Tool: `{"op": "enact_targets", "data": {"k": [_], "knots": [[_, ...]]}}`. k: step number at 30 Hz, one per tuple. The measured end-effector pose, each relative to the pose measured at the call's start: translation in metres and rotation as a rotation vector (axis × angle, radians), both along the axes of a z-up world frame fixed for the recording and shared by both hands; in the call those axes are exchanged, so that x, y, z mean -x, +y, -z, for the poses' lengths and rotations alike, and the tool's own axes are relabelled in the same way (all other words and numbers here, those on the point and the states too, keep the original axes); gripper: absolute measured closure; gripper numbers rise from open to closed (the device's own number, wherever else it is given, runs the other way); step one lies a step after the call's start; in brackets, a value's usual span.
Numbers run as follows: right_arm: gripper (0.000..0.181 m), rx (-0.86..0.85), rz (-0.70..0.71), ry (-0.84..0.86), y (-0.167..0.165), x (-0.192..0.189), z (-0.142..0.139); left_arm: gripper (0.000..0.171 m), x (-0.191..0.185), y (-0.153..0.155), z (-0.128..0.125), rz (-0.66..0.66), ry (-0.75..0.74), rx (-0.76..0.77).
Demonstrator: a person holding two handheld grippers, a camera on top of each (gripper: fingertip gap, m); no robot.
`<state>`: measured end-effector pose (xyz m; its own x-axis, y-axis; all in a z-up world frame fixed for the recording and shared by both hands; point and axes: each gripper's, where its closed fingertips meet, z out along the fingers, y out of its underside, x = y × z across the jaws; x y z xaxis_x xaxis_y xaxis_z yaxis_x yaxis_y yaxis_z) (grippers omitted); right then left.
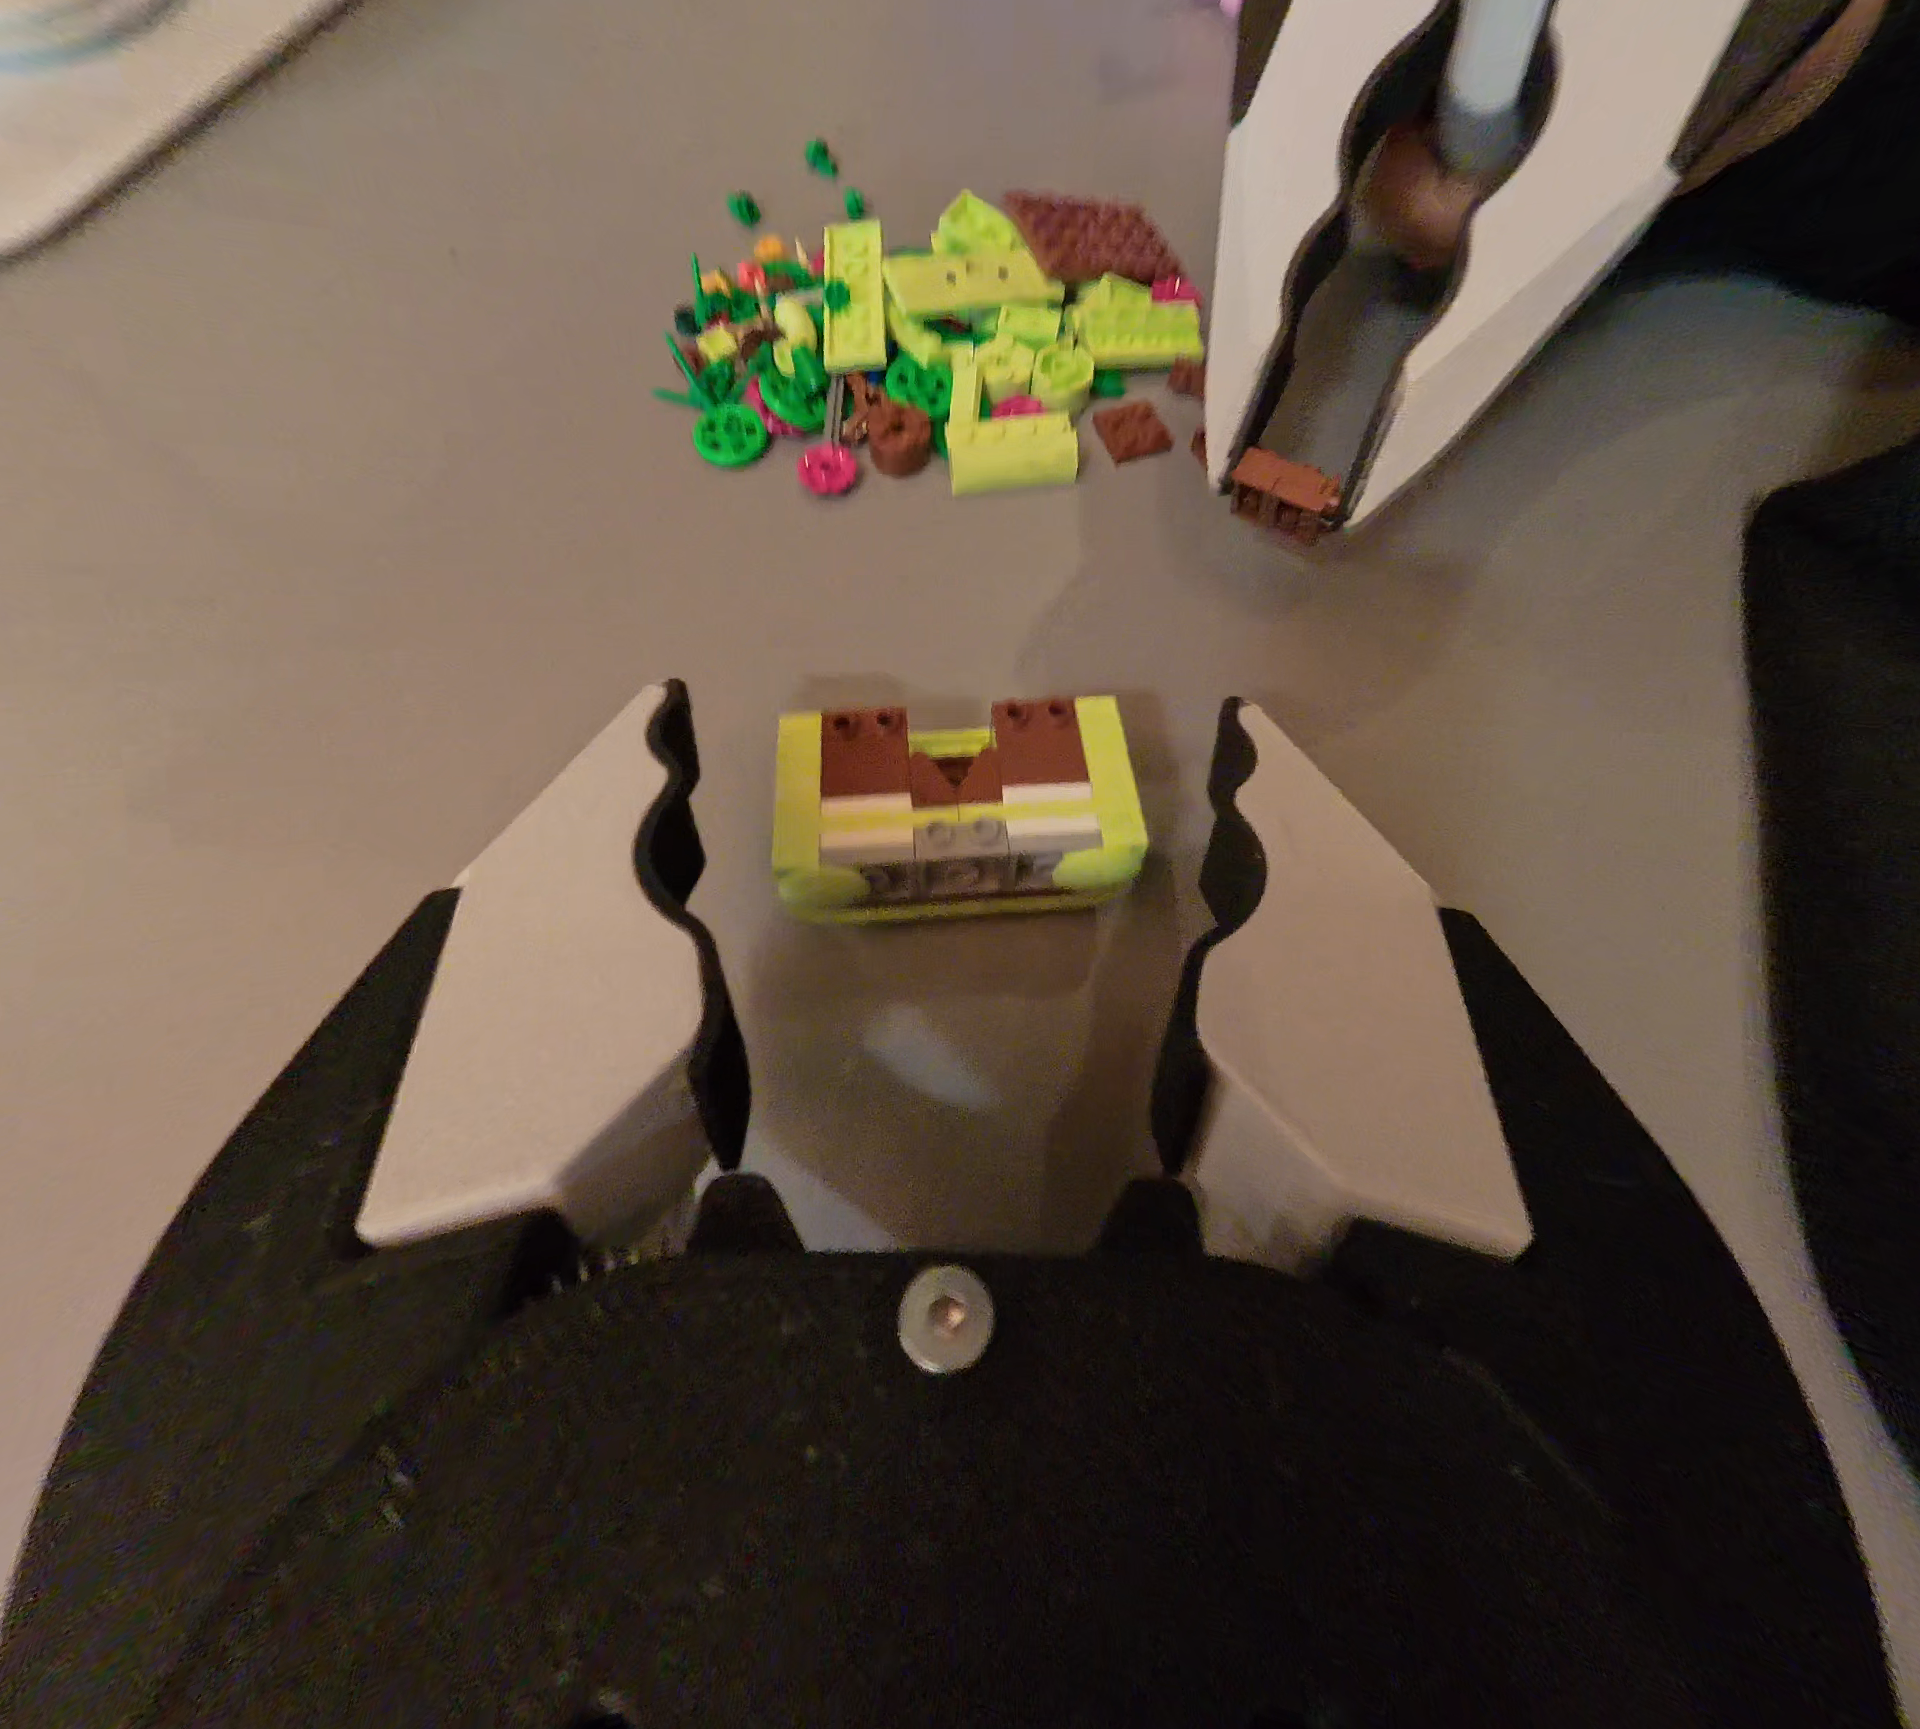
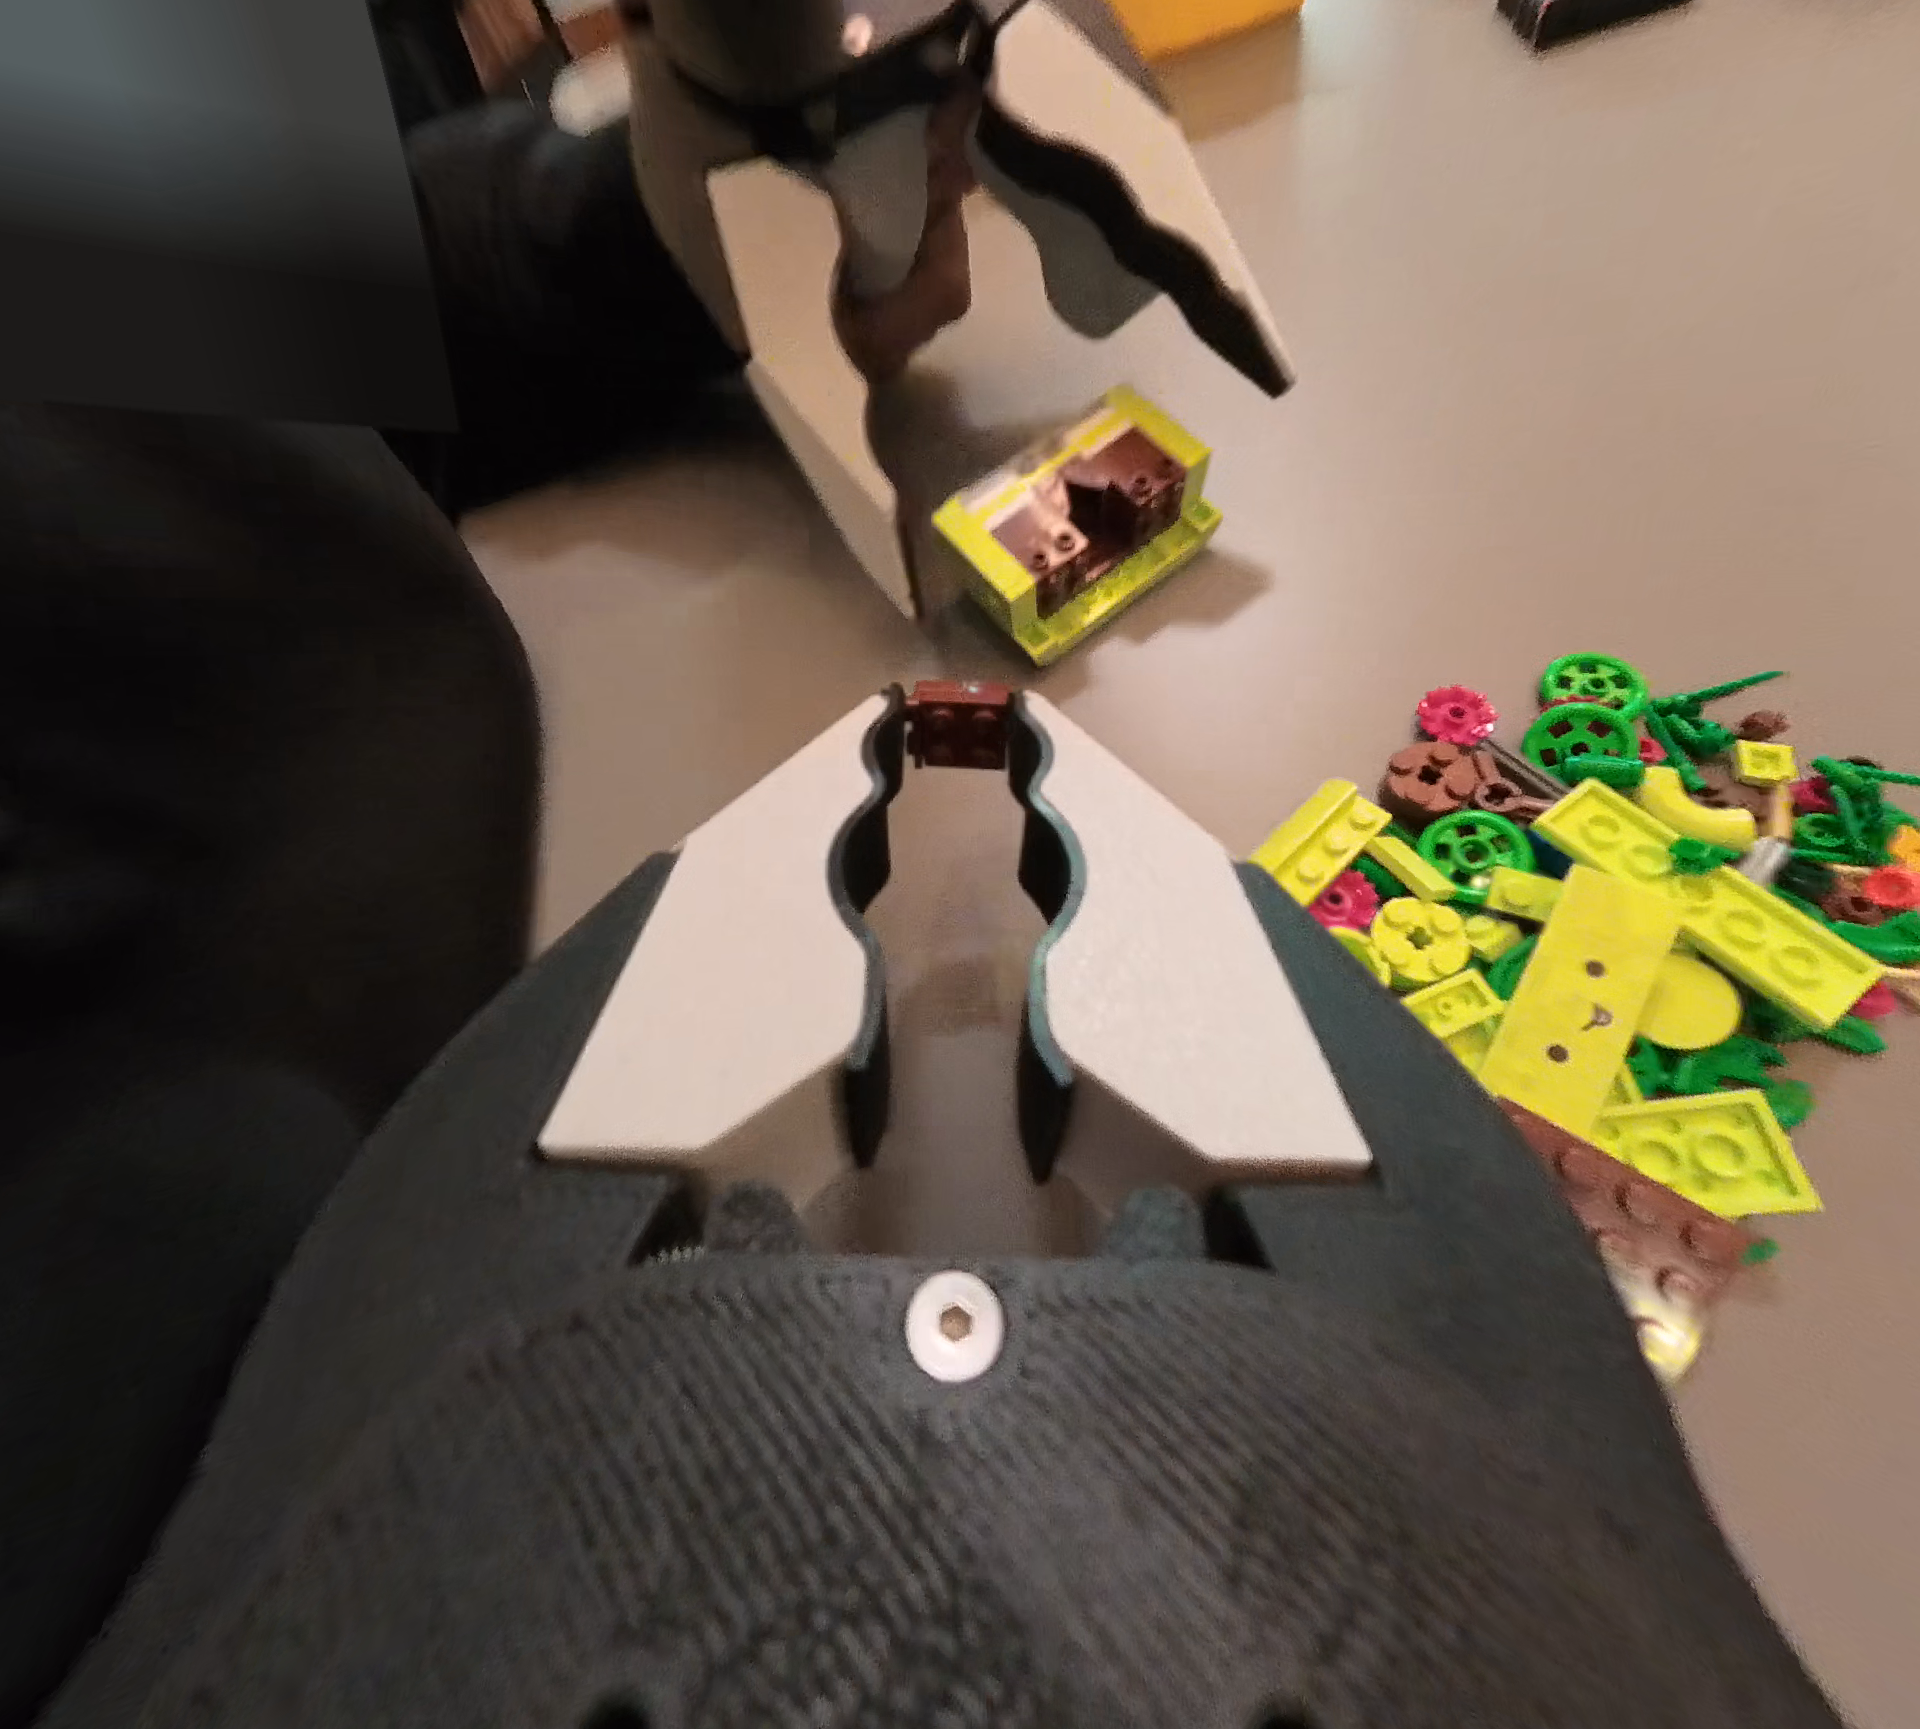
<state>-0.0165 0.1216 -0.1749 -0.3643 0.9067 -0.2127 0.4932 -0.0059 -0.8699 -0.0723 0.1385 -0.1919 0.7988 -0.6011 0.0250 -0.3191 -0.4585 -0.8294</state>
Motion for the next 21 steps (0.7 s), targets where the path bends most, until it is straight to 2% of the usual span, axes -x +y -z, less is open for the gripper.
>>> {"op": "enact_targets", "data": {"k": [1, 3, 5, 7, 8, 13, 19, 21], "knots": [[0.163, 0.067, 0.013, 0.025, 0.002, 0.001, -0.008, 0.07, -0.002, 0.001, -0.008, 0.002, -0.015, -0.043], [0.163, 0.265, 0.022, 0.082, 0.005, 0.0, -0.027, 0.07, -0.006, 0.004, -0.031, 0.005, -0.037, -0.176], [0.164, 0.548, 0.002, 0.152, 0.01, -0.003, -0.052, 0.084, -0.018, -0.001, -0.057, 0.038, -0.081, -0.325], [0.164, 0.827, -0.036, 0.187, 0.017, -0.008, -0.071, 0.11, -0.035, -0.01, -0.076, 0.095, -0.125, -0.448], [0.164, 0.919, -0.055, 0.183, 0.018, -0.009, -0.075, 0.117, -0.043, -0.013, -0.081, 0.115, -0.136, -0.487], [0.164, 1.045, -0.152, 0.101, -0.004, -0.007, -0.074, 0.129, -0.074, -0.021, -0.081, 0.183, -0.144, -0.502], [0.164, 1.191, -0.213, -0.012, -0.019, -0.007, -0.068, 0.157, -0.08, -0.028, -0.076, 0.234, -0.119, -0.499], [0.163, 1.231, -0.217, -0.024, -0.018, -0.007, -0.067, 0.159, -0.08, -0.027, -0.075, 0.237, -0.117, -0.492]]}}
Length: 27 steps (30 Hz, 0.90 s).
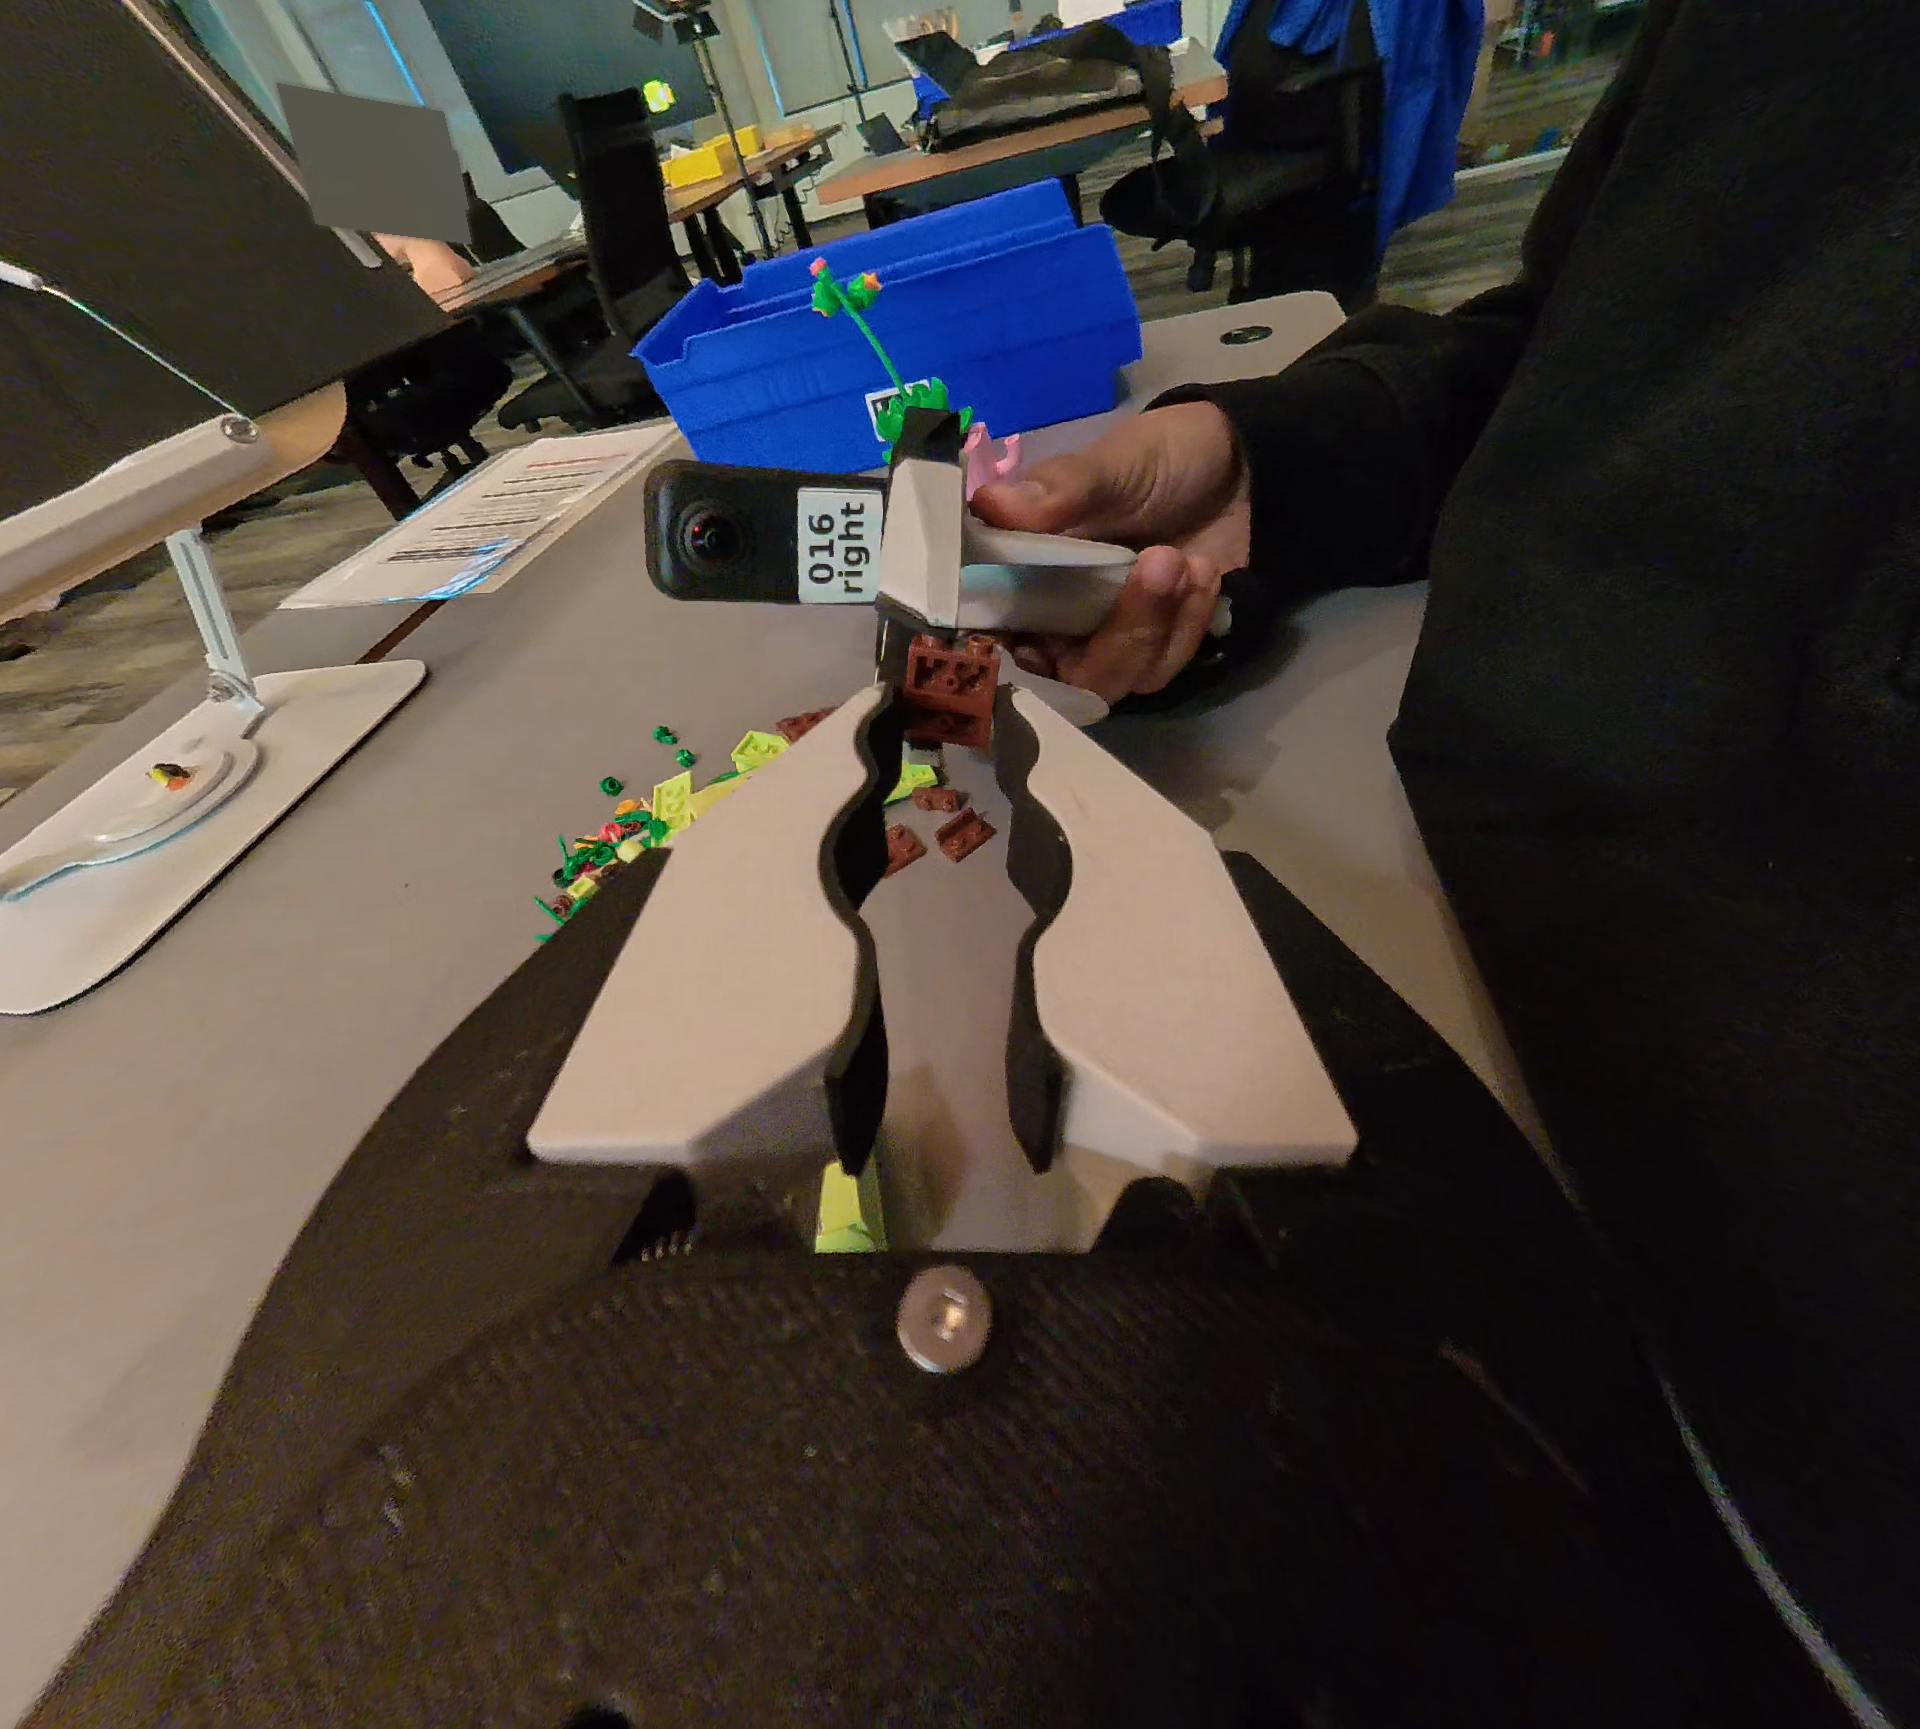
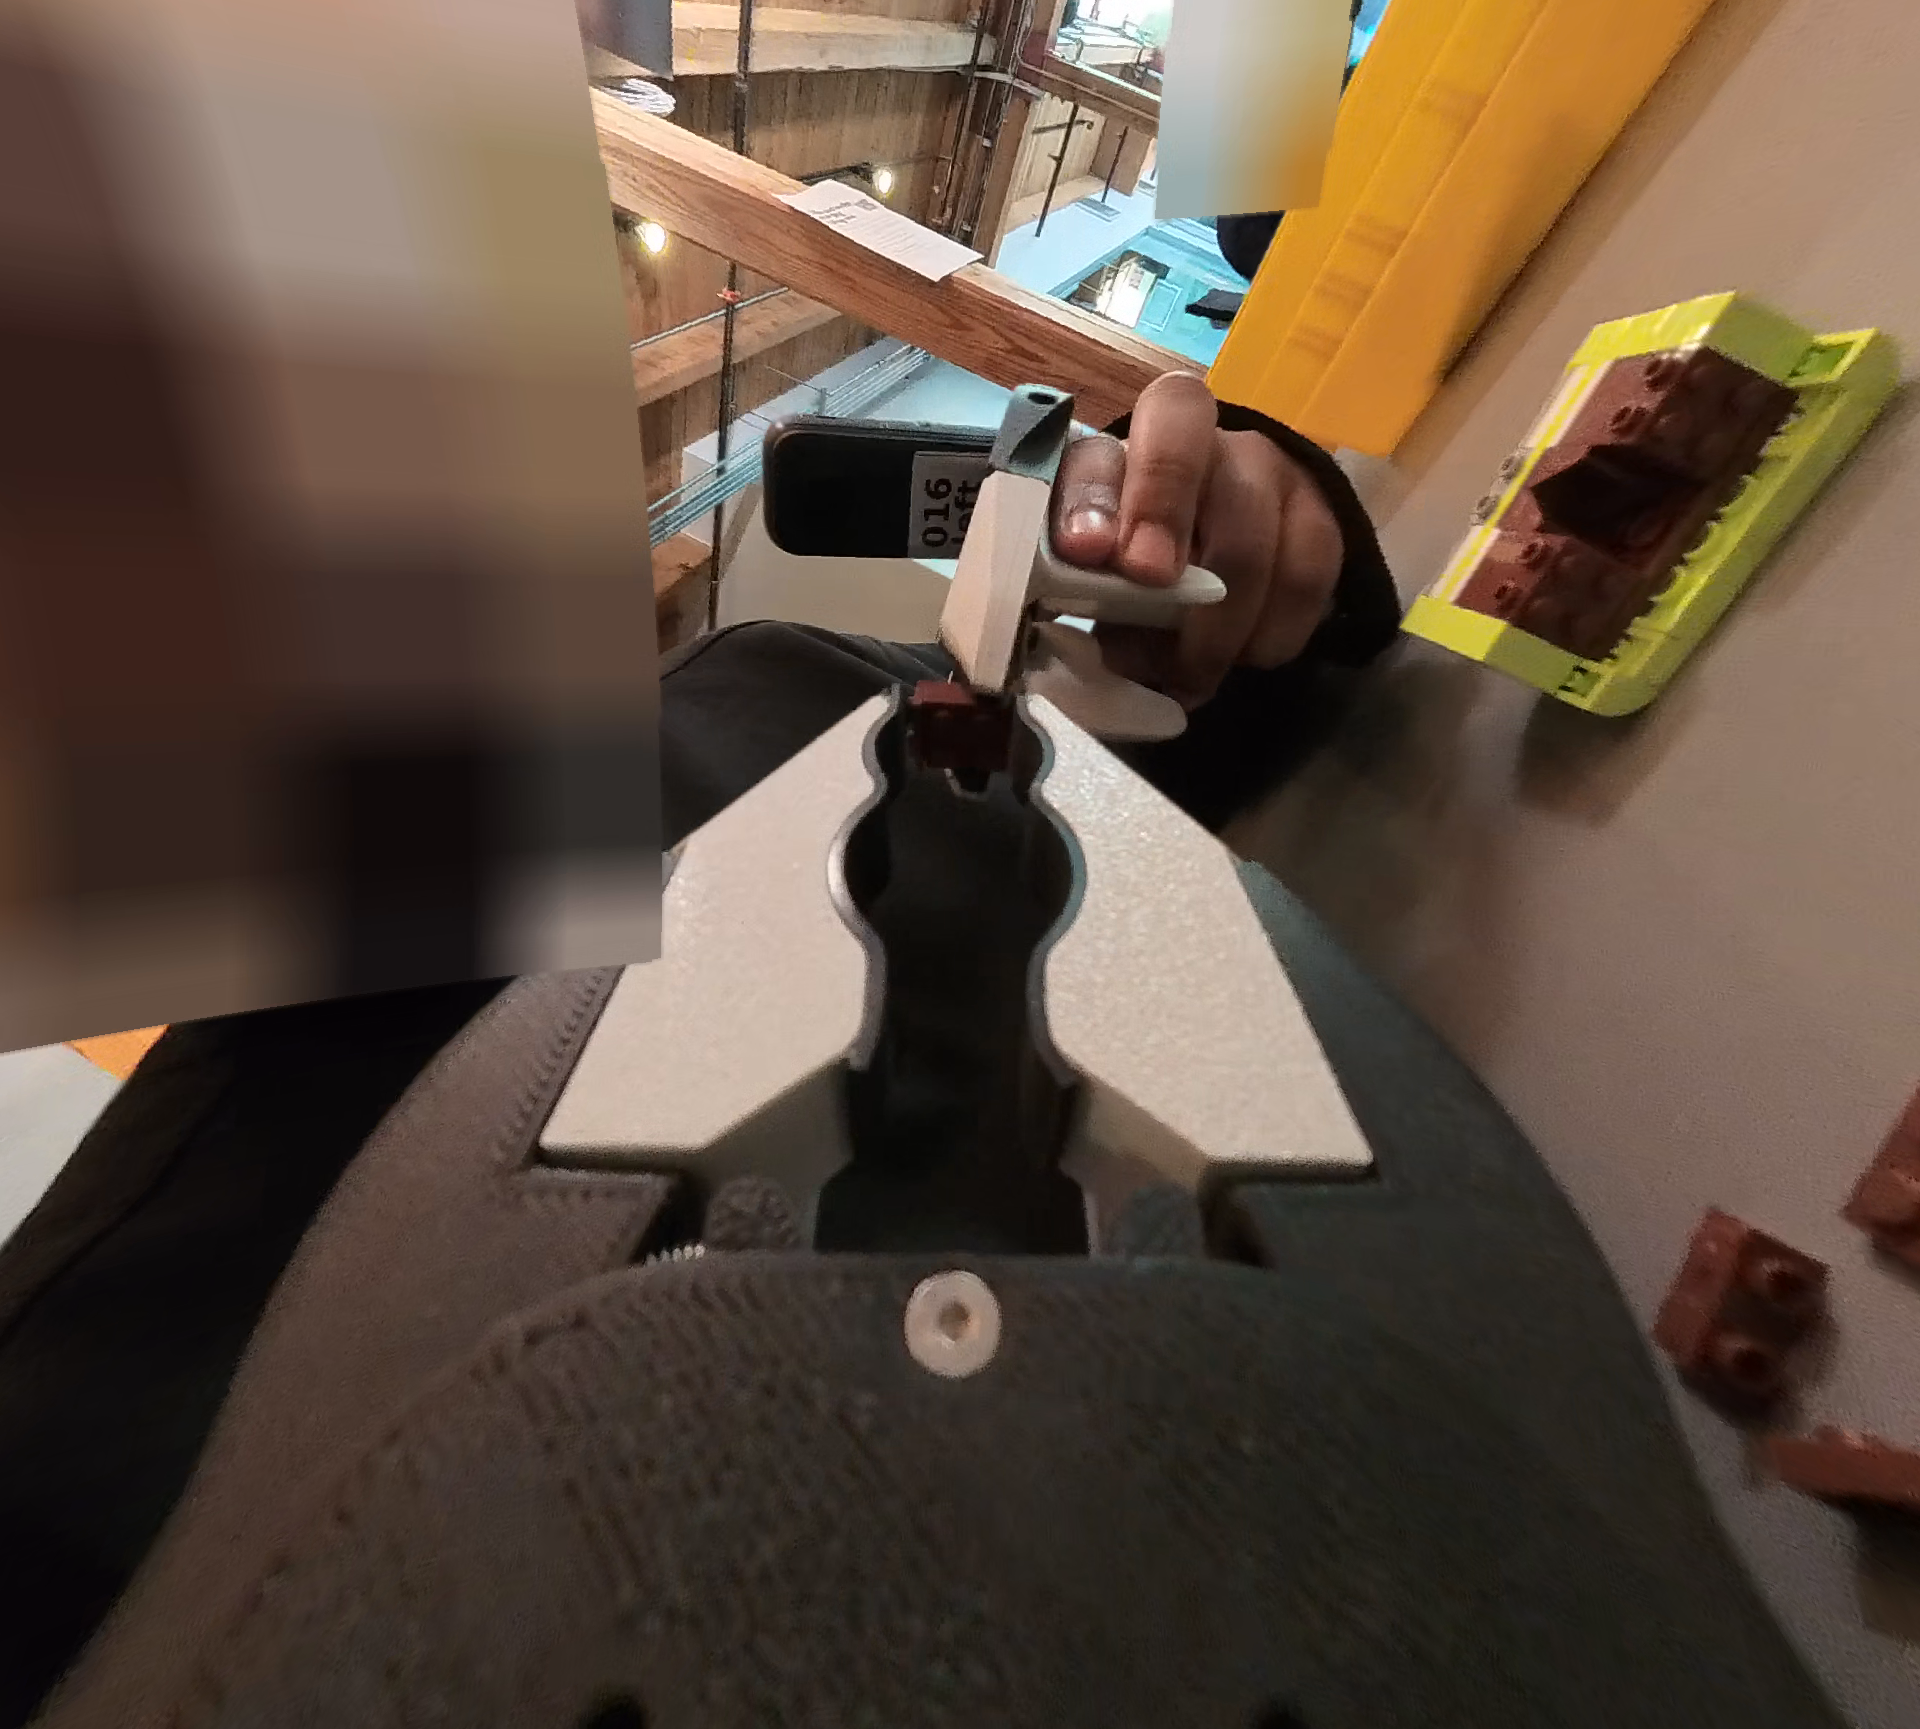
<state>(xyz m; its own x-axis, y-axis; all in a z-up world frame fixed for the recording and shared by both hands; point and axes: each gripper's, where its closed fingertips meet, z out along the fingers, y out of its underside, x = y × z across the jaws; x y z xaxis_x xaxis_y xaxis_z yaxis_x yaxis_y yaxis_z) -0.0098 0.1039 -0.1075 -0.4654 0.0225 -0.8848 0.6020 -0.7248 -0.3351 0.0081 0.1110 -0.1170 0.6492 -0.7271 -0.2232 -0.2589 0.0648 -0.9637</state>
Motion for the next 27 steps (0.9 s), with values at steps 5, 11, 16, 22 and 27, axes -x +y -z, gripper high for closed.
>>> {"op": "enact_targets", "data": {"k": [5, 11, 16, 22, 27], "knots": [[0.147, 0.012, 0.053, 0.032, 0.014, -0.001, -0.007, 0.16, 0.01, 0.008, -0.001, -0.037, -0.071, 0.052], [0.154, -0.417, 0.27, 0.157, 0.026, -0.002, -0.011, 0.16, 0.016, 0.014, -0.002, -0.02, -0.249, 0.205], [0.159, -0.735, 0.361, 0.218, 0.02, 0.001, -0.007, 0.16, 0.014, 0.014, -0.003, 0.073, -0.462, 0.389], [0.162, -0.884, 0.394, 0.245, 0.017, 0.004, -0.001, 0.159, 0.011, 0.013, 0.0, 0.136, -0.523, 0.473], [0.164, -0.95, 0.404, 0.266, 0.017, 0.004, 0.001, 0.158, 0.006, 0.009, 0.002, 0.184, -0.535, 0.514]]}}
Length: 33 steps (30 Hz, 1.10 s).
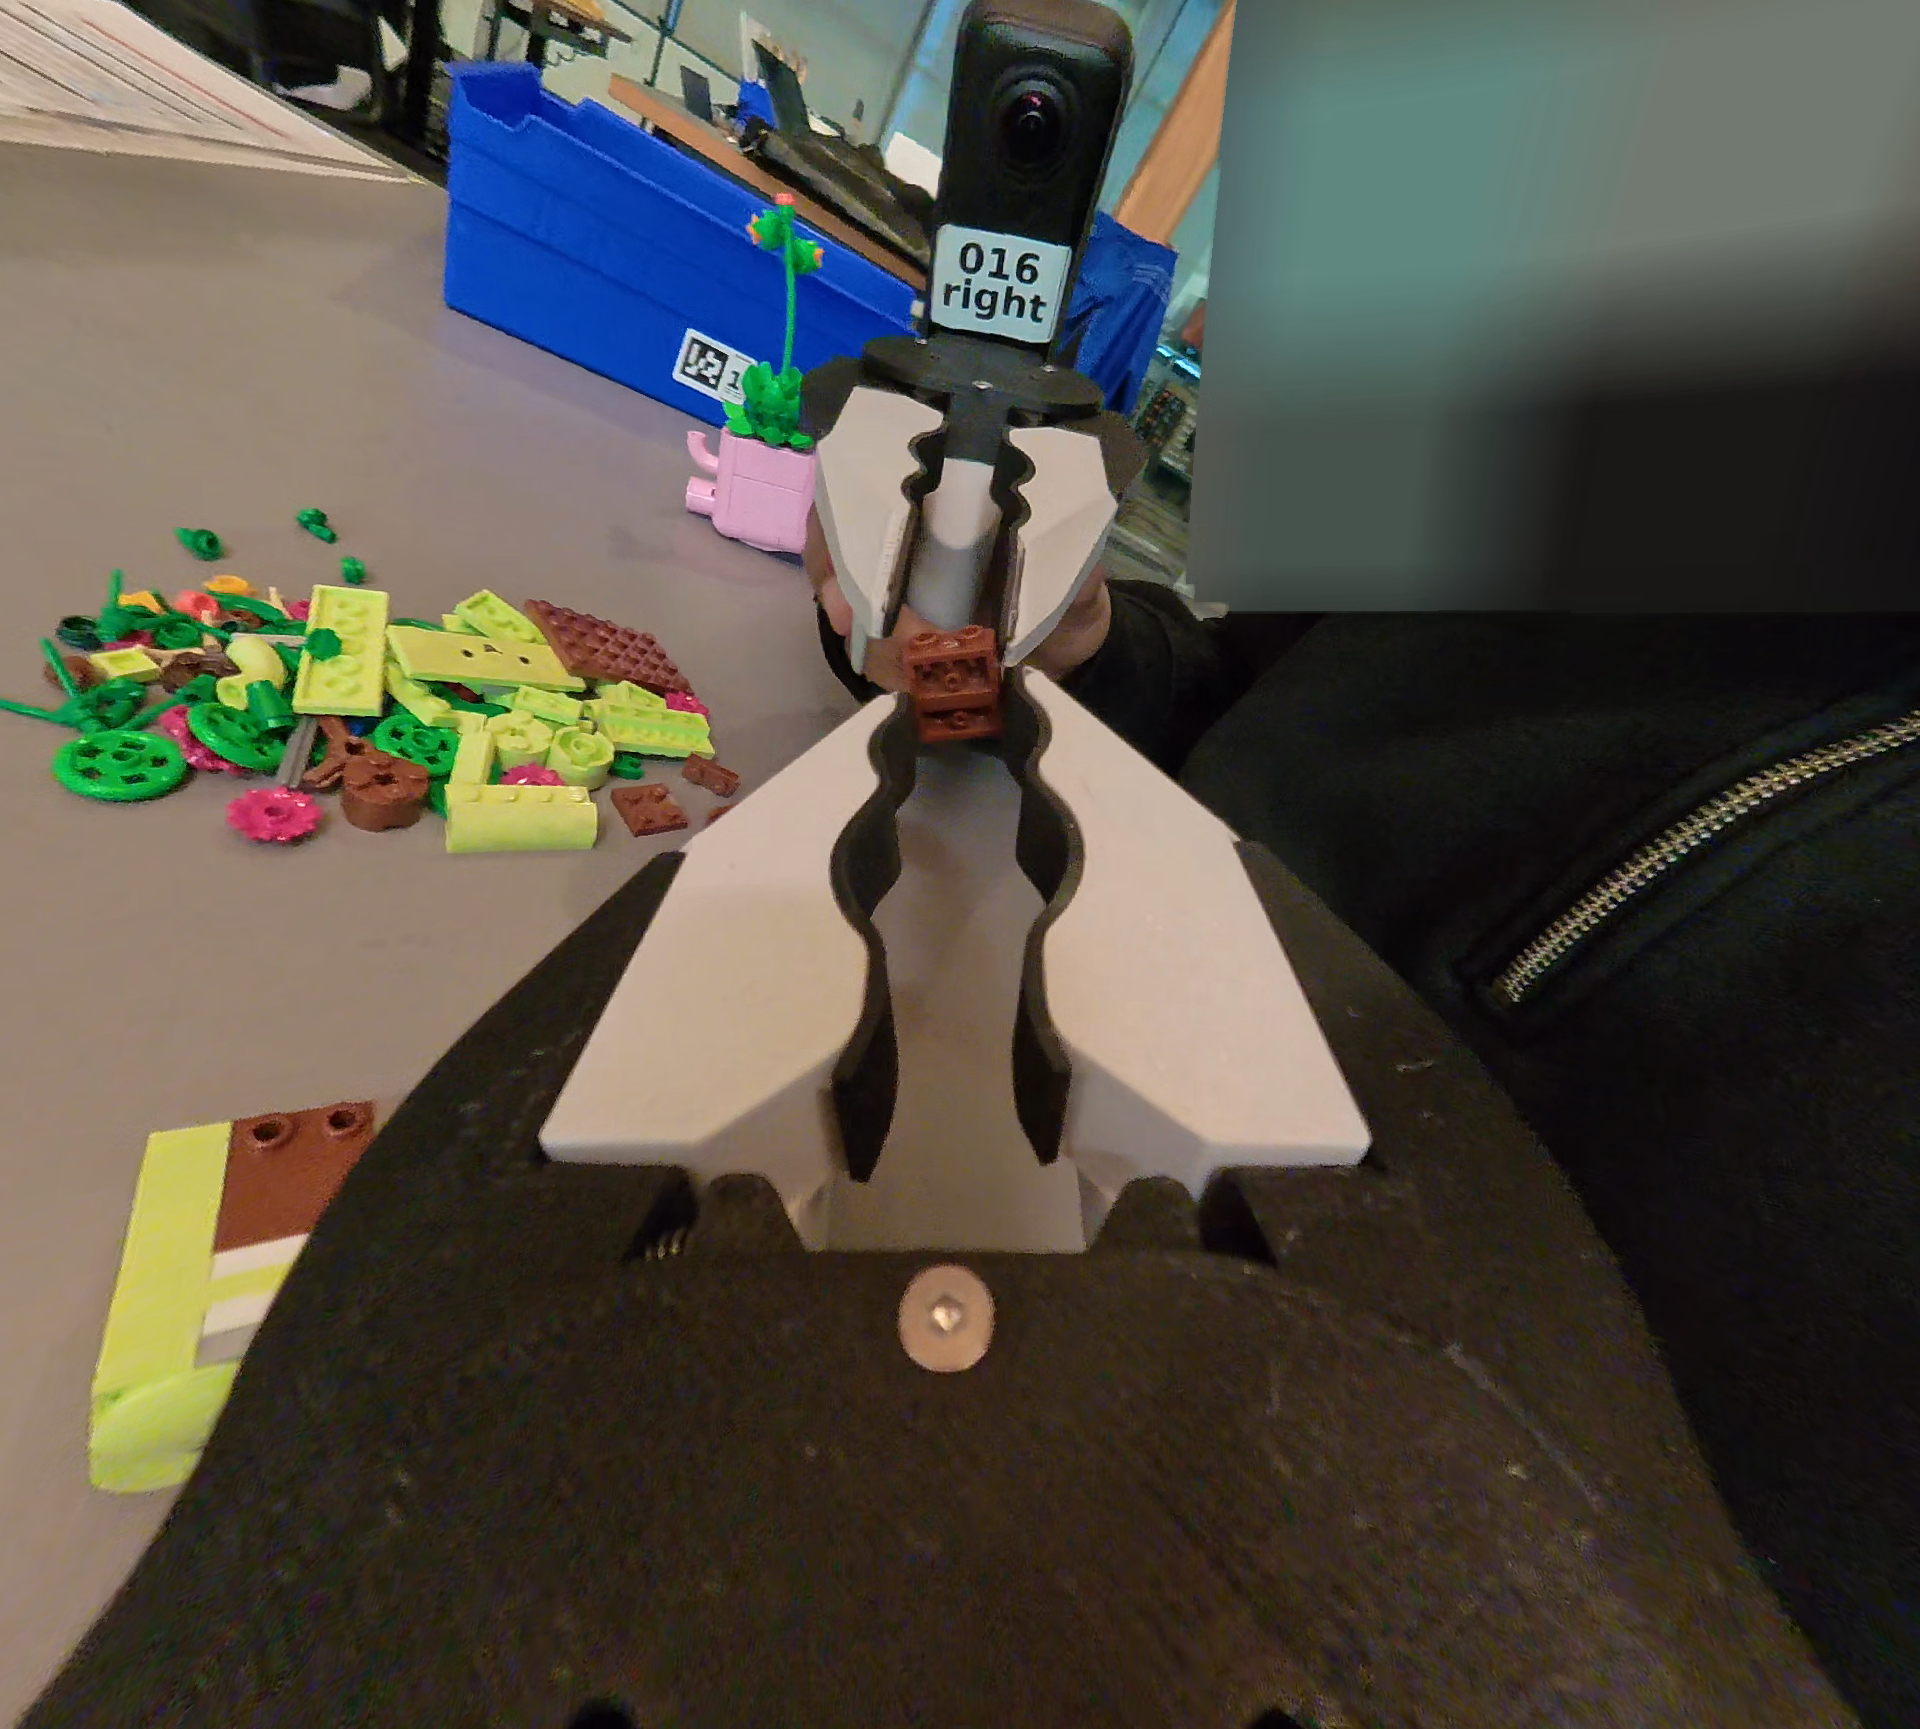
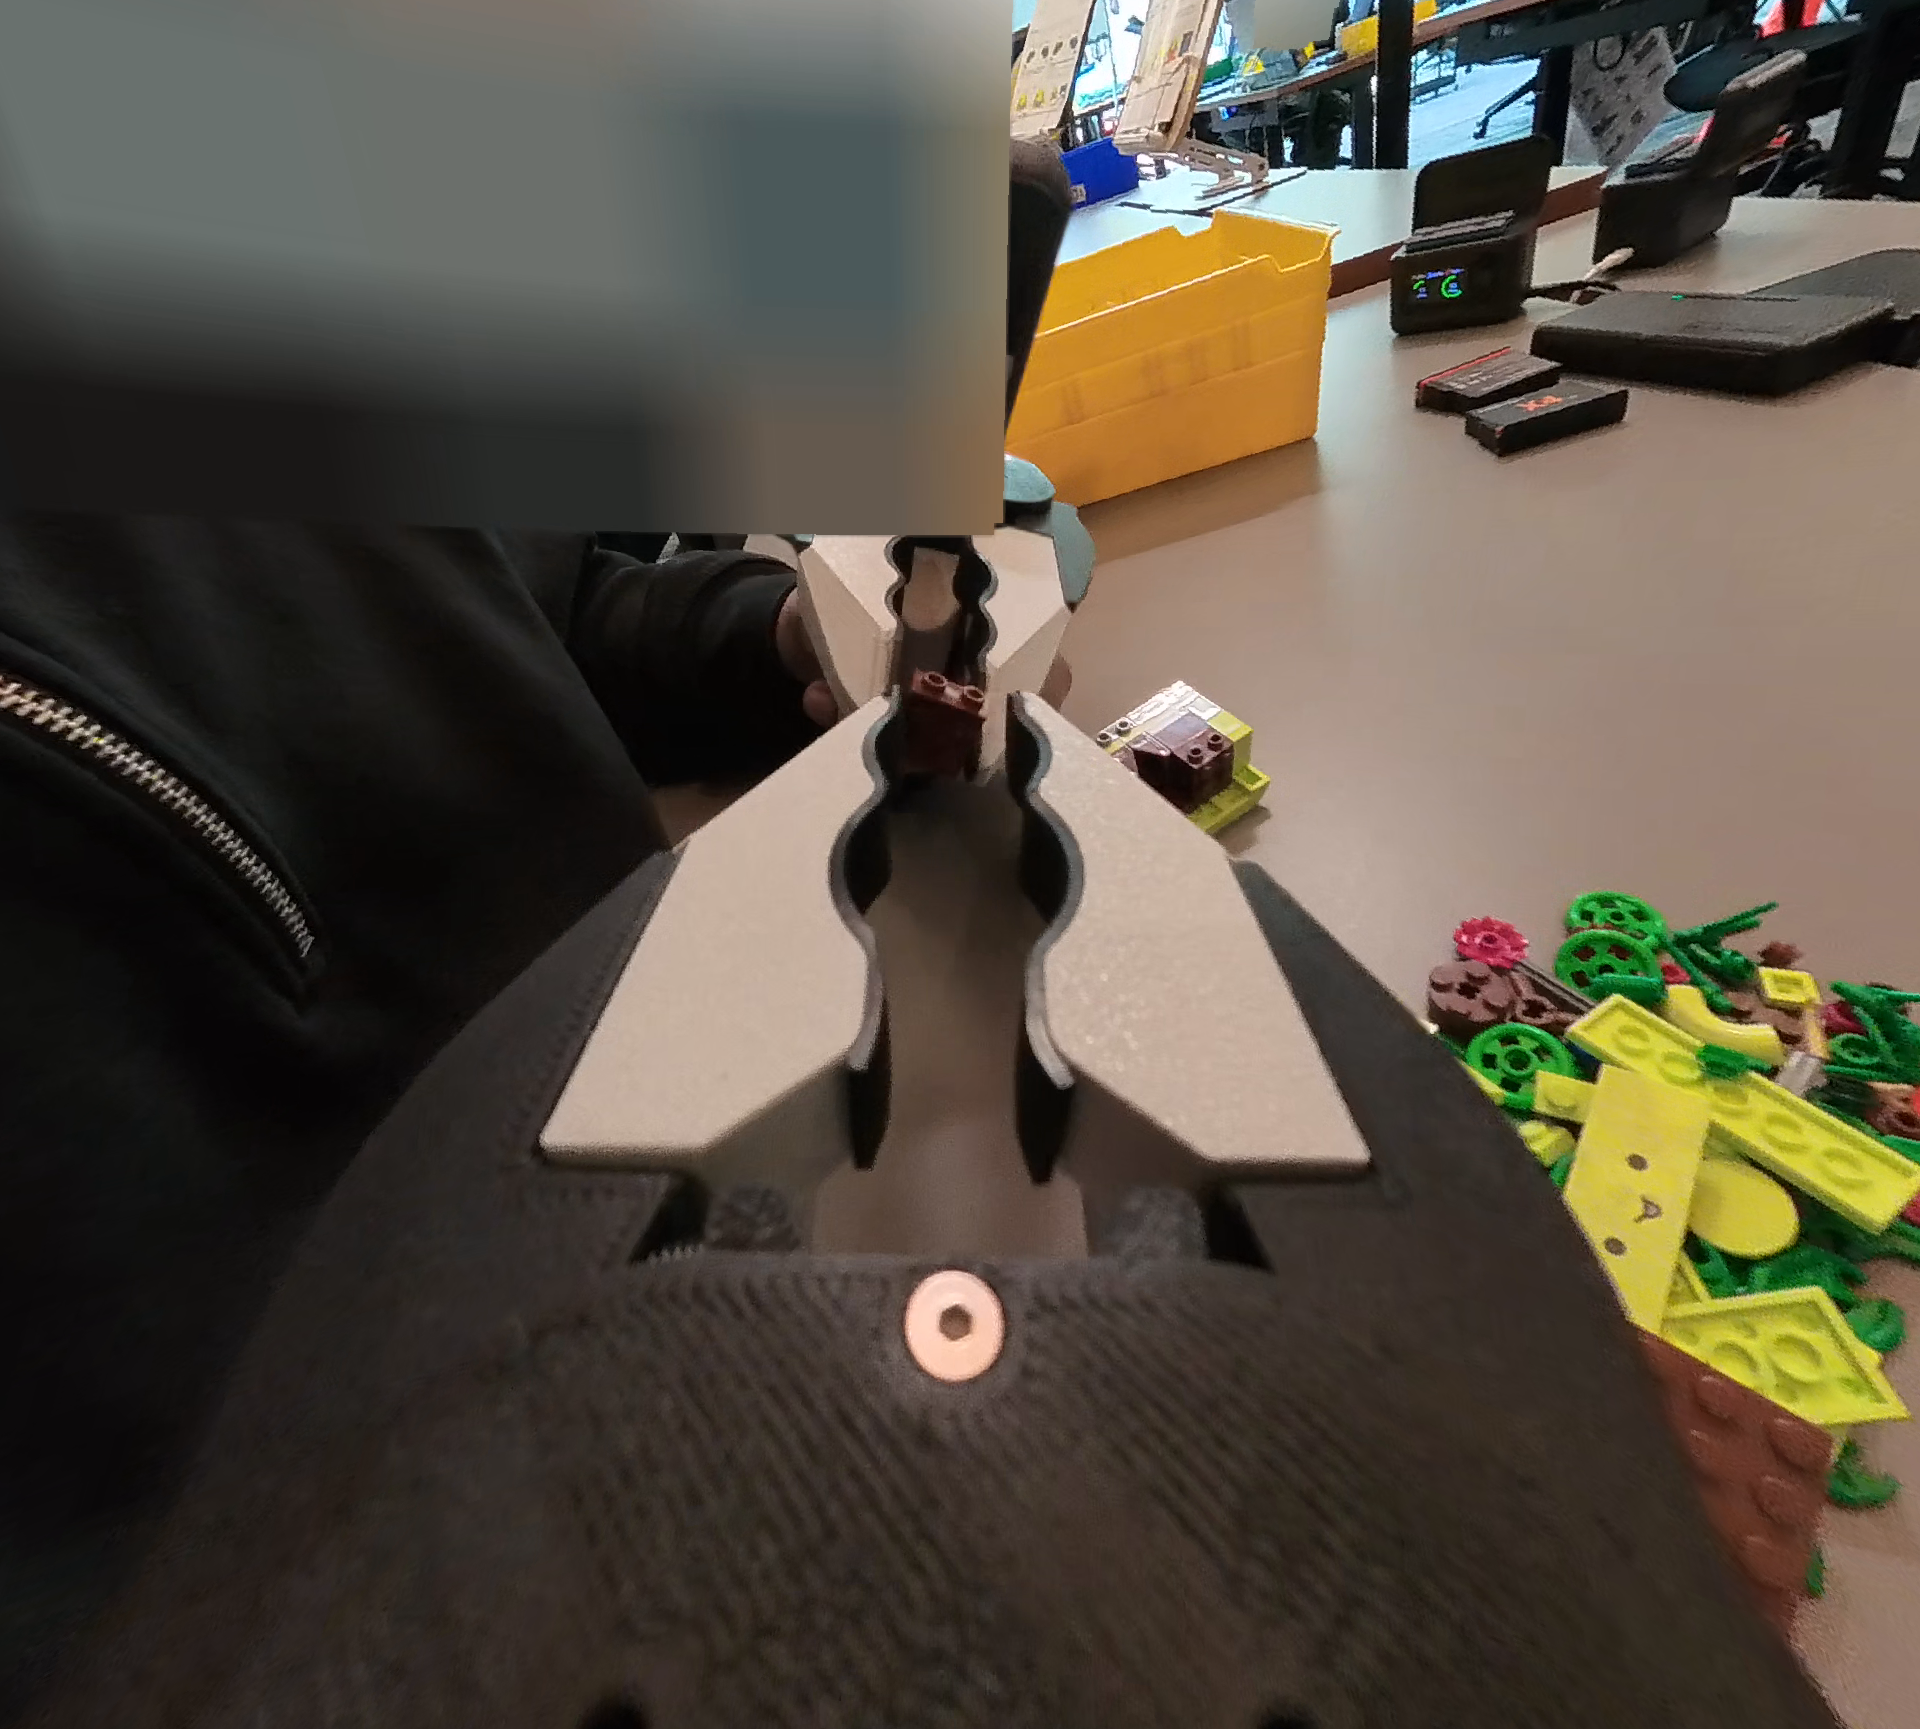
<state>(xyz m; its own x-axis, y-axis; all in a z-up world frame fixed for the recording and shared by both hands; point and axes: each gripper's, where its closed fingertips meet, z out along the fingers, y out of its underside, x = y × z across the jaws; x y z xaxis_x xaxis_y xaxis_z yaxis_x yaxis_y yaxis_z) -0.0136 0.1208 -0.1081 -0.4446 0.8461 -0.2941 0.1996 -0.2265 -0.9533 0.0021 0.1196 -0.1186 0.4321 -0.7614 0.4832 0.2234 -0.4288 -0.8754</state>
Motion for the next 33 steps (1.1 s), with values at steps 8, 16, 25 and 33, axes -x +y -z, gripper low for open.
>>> {"op": "enact_targets", "data": {"k": [8, 16, 25, 33], "knots": [[0.144, 0.057, -0.146, 0.052, -0.02, -0.008, -0.009, 0.157, -0.008, -0.011, -0.001, 0.137, -0.107, 0.102], [0.177, 0.135, -0.268, 0.03, -0.031, -0.019, -0.013, 0.158, -0.014, -0.027, -0.011, 0.308, -0.265, 0.201], [0.162, -0.013, -0.217, 0.06, -0.028, -0.019, -0.01, 0.158, -0.01, -0.025, -0.012, 0.302, -0.29, 0.22], [0.173, -0.41, -0.102, 0.118, -0.029, -0.018, 0.001, 0.158, -0.011, -0.024, -0.006, 0.303, -0.286, 0.262]]}}
